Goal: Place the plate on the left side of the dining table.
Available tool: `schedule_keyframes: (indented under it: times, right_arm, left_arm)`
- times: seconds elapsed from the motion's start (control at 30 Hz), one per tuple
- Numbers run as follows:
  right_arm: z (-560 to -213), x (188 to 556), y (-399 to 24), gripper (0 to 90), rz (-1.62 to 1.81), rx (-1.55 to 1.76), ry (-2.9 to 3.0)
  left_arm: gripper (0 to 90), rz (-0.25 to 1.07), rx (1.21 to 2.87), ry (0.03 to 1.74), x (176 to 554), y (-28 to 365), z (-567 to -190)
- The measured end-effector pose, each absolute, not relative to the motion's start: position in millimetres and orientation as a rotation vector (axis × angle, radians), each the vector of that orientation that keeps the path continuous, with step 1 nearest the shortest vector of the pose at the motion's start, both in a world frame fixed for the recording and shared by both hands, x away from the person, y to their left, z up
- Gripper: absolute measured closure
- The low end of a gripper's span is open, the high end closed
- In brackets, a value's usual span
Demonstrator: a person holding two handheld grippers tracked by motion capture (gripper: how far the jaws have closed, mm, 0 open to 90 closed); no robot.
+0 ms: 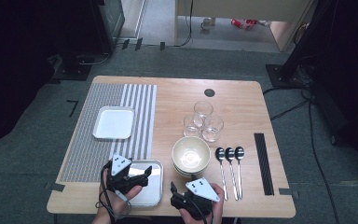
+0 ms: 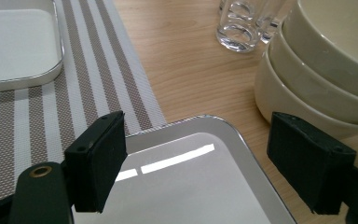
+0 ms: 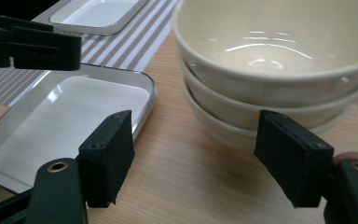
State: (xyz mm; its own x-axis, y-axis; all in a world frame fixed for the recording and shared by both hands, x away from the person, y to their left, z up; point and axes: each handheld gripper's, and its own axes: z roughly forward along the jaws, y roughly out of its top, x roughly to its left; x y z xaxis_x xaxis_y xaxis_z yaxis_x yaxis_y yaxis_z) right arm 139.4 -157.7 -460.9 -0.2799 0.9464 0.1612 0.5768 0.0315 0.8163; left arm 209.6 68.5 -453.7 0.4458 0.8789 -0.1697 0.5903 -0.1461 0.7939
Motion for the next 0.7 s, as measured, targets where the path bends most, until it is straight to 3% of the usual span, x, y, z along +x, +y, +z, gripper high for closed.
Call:
schedule_keyframes:
  times: [0.5,0.7]
  right_arm:
    - [-460.5,134.8,-223.6,28.7,1.104,1.640,1.756]
    - [-451.4,138.8,-243.3,33.4,1.058,1.665,1.707]
  left_arm:
    - [20.7,0.392,1.856,1.205,216.0,41.3,-446.6]
    - [20.8,0.383,1.867,1.187,217.3,34.4,-444.6]
